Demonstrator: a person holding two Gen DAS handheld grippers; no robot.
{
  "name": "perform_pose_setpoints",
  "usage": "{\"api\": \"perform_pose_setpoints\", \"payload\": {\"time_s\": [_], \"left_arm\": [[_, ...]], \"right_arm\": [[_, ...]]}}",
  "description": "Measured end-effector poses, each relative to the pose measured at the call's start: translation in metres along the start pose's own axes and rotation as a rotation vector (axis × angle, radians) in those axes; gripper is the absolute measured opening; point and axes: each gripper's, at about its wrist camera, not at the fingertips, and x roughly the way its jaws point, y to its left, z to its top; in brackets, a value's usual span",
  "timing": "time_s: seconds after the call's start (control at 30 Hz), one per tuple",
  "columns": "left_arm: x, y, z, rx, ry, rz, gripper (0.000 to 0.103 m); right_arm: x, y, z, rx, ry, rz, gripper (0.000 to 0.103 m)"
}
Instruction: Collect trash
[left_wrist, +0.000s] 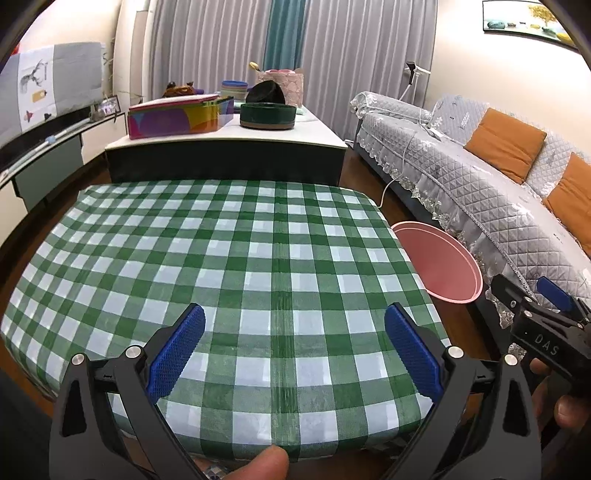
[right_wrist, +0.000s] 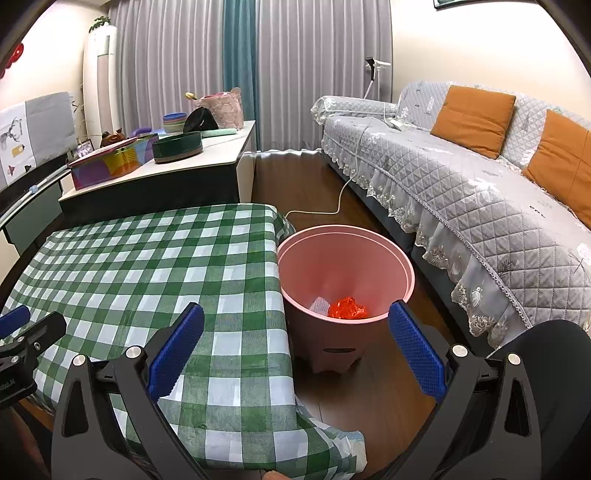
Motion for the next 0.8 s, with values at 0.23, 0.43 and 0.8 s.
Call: {"api": "perform_pose_setpoints", "payload": {"time_s": [0.23, 0.43, 0.8], "left_arm": [[0.003, -0.0028, -0.0034, -0.002, 0.015, -0.015, 0.095], [0.0034, -0.004, -0.0032, -0.003, 0.016, -0.02, 0.095], [0.003, -0.0044, -0.0033, 0.001, 0.014, -0.025, 0.095]], "right_arm": [[0.0004, -0.0037, 0.0002, 0.004, -0.001, -0.007, 0.098], [0.0012, -0.006, -0.0004, 0.006, 0.001, -0.008, 0.098], [0.0016, -0.0073, 0.0001, 0.007, 0.0, -0.009, 0.098]]}}
